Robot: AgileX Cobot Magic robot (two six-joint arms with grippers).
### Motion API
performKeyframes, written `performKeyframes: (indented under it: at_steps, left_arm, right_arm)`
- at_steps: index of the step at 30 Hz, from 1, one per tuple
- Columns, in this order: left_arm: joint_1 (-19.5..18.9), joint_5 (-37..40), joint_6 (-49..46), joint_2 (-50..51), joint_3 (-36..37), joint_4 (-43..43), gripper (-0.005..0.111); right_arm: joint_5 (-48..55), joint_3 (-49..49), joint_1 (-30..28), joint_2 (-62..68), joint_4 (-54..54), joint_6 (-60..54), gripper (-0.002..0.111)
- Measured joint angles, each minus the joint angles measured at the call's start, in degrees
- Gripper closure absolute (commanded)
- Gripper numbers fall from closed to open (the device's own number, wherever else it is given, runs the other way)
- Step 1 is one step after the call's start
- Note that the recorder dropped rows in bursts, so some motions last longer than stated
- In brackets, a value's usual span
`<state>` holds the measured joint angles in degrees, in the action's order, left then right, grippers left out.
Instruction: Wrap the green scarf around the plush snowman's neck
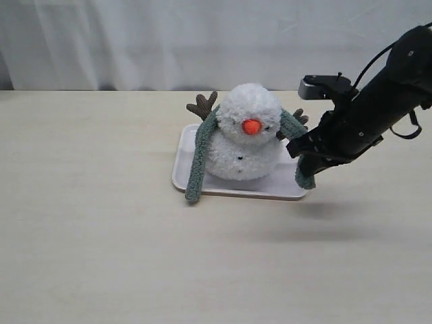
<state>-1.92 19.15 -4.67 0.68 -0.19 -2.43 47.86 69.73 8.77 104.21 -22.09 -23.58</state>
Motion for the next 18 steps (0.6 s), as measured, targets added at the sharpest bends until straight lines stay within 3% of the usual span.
performKeyframes:
  at_steps: [12, 18]
  left_arm:
    - [0.0, 0.0, 0.0, 0.0, 0.0, 0.0, 0.107]
    - [0.0, 0.0, 0.0, 0.0, 0.0, 0.0, 0.107]
  right_arm:
    - [-5.8, -0.4, 4.6, 7.4, -6.7, -7.7, 0.103]
    - [-7.1, -0.4, 4.6, 7.4, -8.4, -9.8, 0.088]
